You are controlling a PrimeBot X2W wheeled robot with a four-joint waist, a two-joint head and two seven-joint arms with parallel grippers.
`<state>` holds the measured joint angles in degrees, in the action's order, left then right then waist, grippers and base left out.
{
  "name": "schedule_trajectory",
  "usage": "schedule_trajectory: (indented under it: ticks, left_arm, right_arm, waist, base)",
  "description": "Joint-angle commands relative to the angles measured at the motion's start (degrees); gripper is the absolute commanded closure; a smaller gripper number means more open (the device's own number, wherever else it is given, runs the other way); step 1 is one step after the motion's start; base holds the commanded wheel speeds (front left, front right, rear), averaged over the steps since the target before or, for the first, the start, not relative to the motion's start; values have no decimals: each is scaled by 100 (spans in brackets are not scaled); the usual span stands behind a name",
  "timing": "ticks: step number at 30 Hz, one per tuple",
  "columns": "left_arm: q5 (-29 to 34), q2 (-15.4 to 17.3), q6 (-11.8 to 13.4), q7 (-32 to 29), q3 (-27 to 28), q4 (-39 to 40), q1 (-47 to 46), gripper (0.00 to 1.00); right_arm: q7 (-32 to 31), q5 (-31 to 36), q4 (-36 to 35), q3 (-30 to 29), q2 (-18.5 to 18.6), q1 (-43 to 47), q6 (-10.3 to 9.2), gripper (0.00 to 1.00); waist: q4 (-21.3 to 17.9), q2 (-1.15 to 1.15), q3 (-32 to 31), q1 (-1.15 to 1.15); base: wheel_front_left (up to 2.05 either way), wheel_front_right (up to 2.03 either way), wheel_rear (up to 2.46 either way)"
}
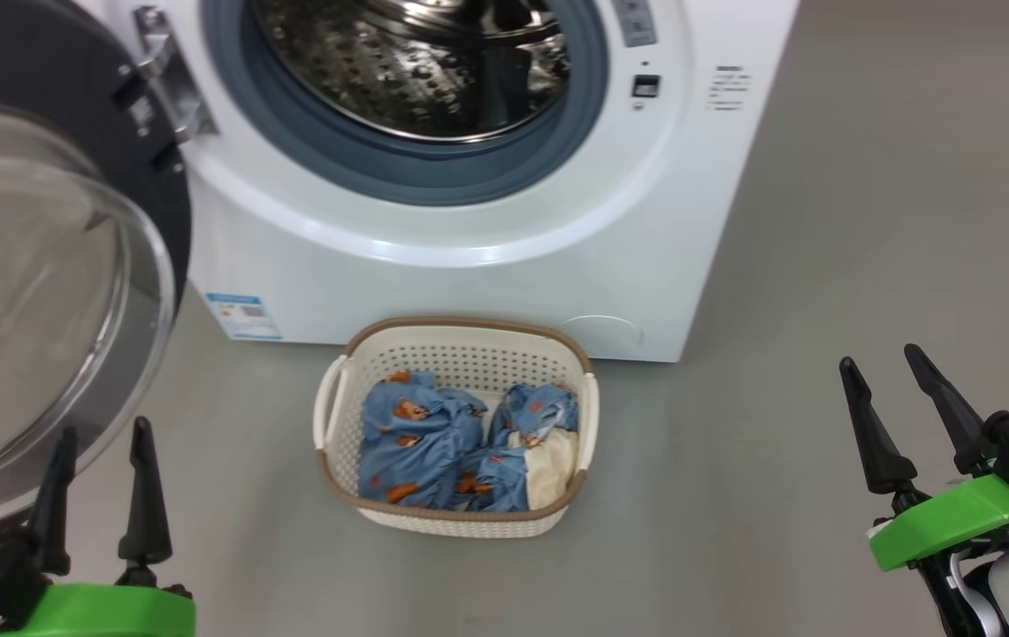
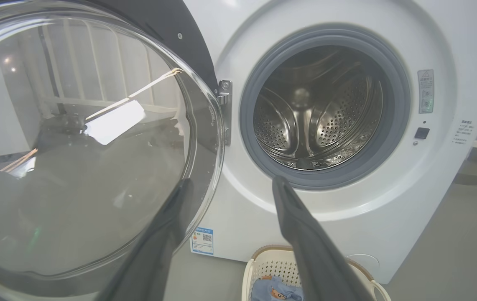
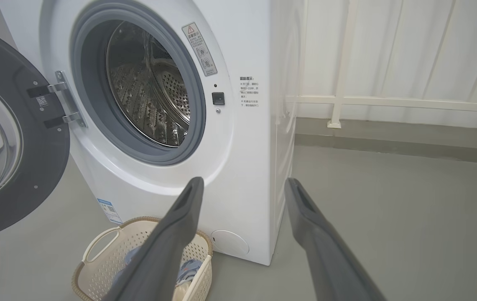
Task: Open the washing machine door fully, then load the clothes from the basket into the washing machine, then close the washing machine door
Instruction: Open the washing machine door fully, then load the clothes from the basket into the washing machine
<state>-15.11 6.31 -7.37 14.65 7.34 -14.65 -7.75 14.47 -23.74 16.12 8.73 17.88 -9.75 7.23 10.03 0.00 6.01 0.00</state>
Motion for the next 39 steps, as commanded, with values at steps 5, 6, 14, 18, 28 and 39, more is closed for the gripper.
schedule_trajectory:
  ticks: [5,6,14,18,28,39]
  left_arm:
    - [-108,252,-12,35,-16,127,20,0]
    - [-129,268,-12,35,-55,147,23,0]
    - [-228,386,-12,35,-244,187,45,0]
    - [-257,421,-12,35,-334,165,44,0]
    - [-341,481,-12,35,-422,114,41,0]
    - [-395,517,-12,35,-469,13,-61,0]
  right_arm:
    - [52,53,-167,30,62,78,25,0]
    - [52,55,-172,26,58,83,25,0]
    - [52,47,-203,-25,20,84,25,0]
    - [52,43,-216,-55,13,105,25,0]
    - [52,33,-217,-74,7,111,25,0]
    - [52,71,-232,-115,-7,90,25,0]
  waist:
    - [-455,0,-14,0]
    - [-511,0,-10,0]
    - [-902,0,60,0]
    - [-1027,0,61,0]
    - [-1212,0,60,0]
    - [-1256,0,119,0]
  base:
    - [0,0,0]
    - [0,0,0]
    - [0,0,0]
    - [0,0,0]
    - [0,0,0]
    - [0,0,0]
